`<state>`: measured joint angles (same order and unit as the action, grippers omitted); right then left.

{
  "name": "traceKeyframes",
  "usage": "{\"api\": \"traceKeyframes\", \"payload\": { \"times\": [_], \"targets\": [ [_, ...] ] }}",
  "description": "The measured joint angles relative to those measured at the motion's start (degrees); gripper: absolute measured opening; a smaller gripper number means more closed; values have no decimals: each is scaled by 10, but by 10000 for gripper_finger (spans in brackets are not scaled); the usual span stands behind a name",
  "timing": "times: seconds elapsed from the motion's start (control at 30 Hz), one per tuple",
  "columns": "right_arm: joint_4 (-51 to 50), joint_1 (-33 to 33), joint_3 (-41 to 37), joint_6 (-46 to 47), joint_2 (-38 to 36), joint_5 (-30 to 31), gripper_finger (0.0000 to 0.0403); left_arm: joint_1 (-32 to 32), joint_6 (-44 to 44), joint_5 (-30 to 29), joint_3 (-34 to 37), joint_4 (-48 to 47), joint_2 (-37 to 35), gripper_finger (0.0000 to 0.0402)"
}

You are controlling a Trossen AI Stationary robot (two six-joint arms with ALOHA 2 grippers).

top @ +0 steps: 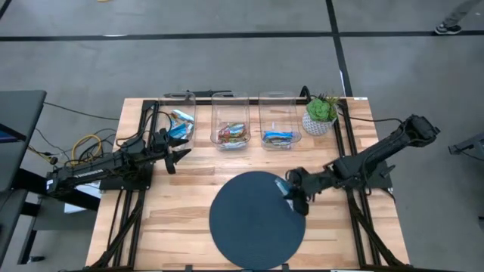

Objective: Pick and place Granola Bars by type
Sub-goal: Put the blue granola bar into the right transparent bin

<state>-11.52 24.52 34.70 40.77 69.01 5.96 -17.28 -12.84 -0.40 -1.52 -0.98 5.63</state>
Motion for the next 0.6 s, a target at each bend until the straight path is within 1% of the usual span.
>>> {"api": "traceKeyframes", "payload": {
  "times": [0.17,0.33,0.6],
  "targets": [
    [85,-54,0,-73,-10,-2,48,0,-1,0,0,1,0,211],
    [168,-112,1,-137,-9,-43,48,0,-2,0,0,2,0,211],
    [181,-203,48,-247,-8,-77,48,0,-1,0,0,3,0,211]
  ]
}}
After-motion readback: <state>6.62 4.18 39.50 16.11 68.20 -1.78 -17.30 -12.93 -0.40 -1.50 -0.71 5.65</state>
